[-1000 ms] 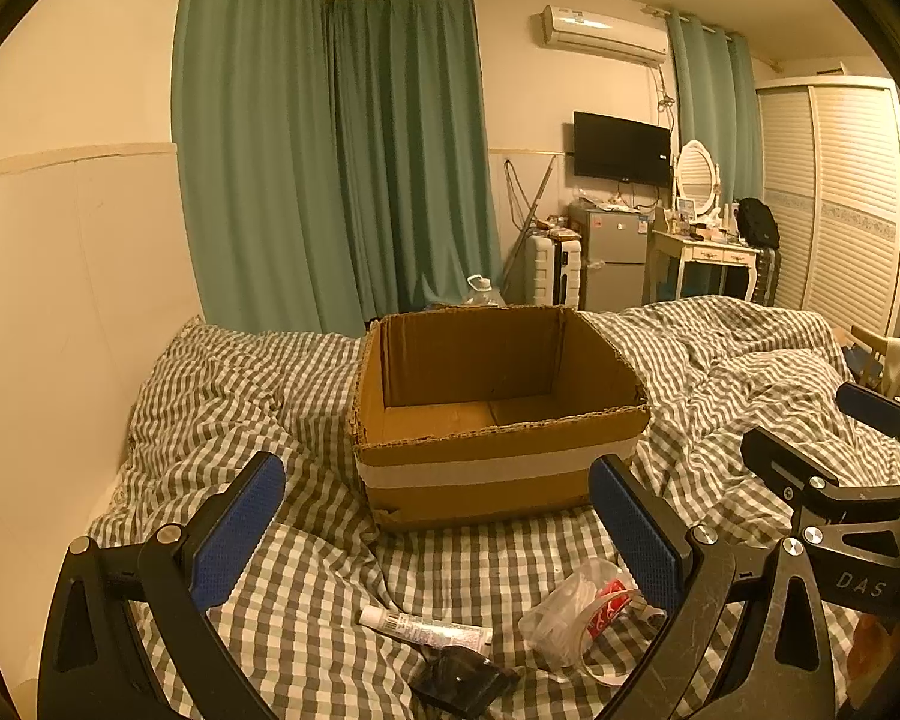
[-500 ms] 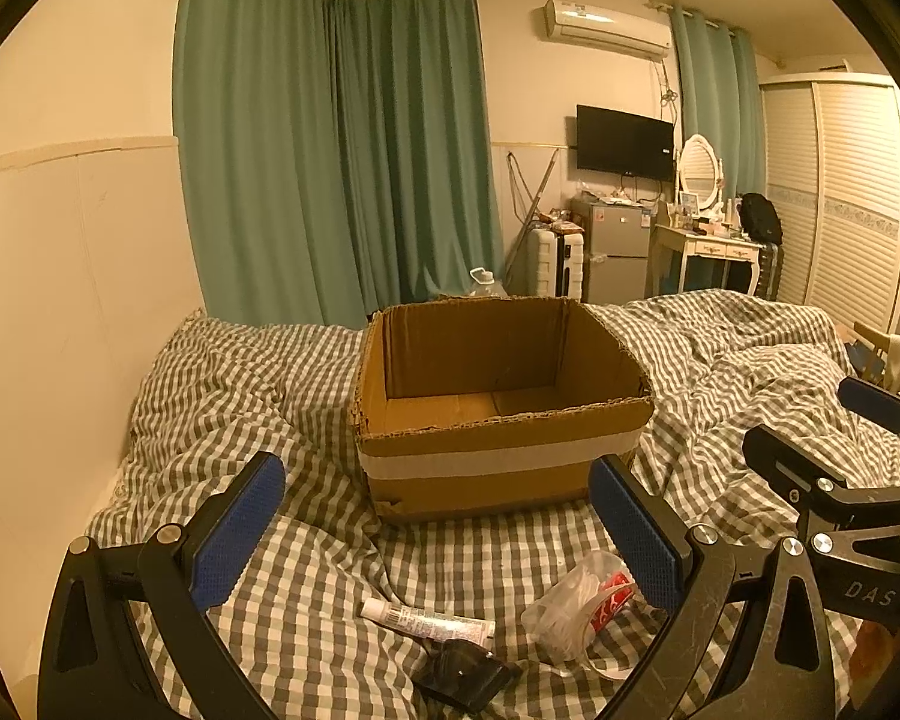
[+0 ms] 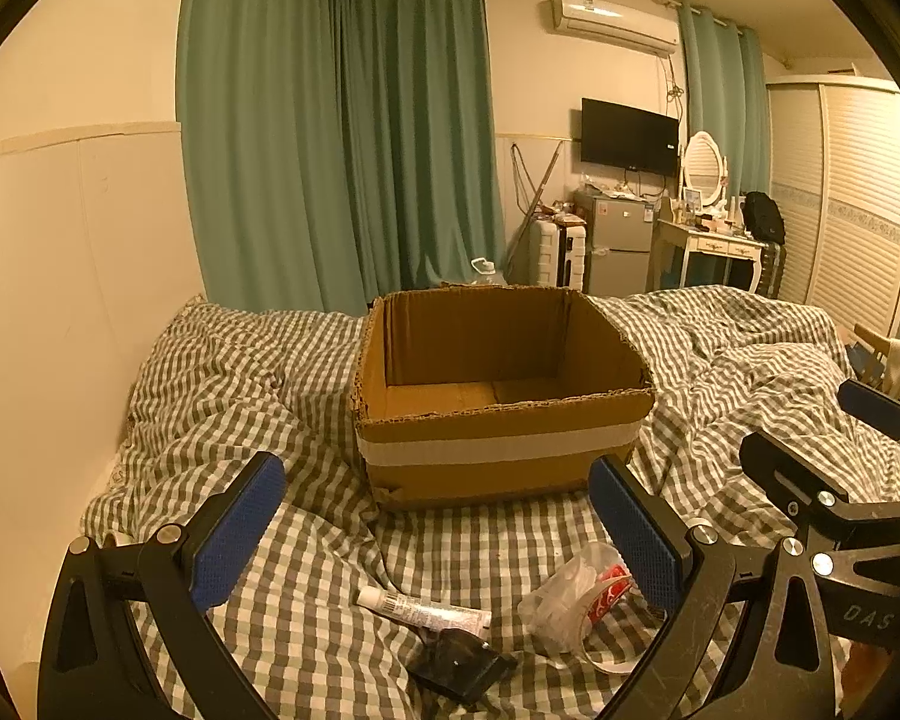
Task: Organize objects
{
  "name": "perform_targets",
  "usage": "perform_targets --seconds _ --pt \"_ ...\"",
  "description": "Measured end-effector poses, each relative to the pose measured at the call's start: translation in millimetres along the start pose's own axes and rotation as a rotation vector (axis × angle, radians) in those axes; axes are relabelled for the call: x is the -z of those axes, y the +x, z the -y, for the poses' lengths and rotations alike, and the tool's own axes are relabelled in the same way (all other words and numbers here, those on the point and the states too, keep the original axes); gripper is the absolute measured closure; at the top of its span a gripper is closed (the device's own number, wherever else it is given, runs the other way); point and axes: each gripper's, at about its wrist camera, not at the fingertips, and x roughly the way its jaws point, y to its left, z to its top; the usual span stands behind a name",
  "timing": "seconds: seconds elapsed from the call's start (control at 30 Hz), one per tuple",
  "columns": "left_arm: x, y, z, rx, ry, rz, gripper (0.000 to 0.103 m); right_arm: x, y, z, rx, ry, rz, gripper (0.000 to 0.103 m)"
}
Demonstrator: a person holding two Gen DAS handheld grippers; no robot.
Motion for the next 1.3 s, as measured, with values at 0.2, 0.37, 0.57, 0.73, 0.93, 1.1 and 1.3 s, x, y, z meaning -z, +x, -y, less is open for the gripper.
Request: perform_targets --seconds 0.2,0.37,0.57,0.73,0.93,1.1,1.3 --pt "-0.5 0.4 0.0 -0.005 0.005 -0.003 0.0 -0.7 -4.0 -0.3 0.0 0.004 0.008 0.001" --pt "-1.7 0.8 -2.6 -0.009 0.004 -0.011 0.0 -2.2 -7.3 4.1 0.002 0.021 0.007 0.0" --pt "-3.2 -2.1 -3.6 -0.017 0.003 -0.013 0.0 -5.7 -13.8 9.3 0.004 0.037 0.019 0.0" --pt "-3.7 -3.3 -3.6 -0.019 0.006 -0.02 0.0 -6.8 -18.7 10.8 0.002 0.043 0.022 0.0" --pt "4.1 8.4 -5.5 -0.021 0.012 -0.106 0.0 -4.5 -21.4 10.0 -0.011 0.035 0.008 0.001" --pt "18.9 19.0 -10.6 0.013 -0.013 -0.175 0.0 1.5 -18.8 8.2 -0.026 0.032 -0.015 0.0" --pt "40.1 35.3 -12.1 -0.001 -0.021 -0.231 0.0 19.0 -2.3 2.8 -0.068 0.008 -0.088 0.0"
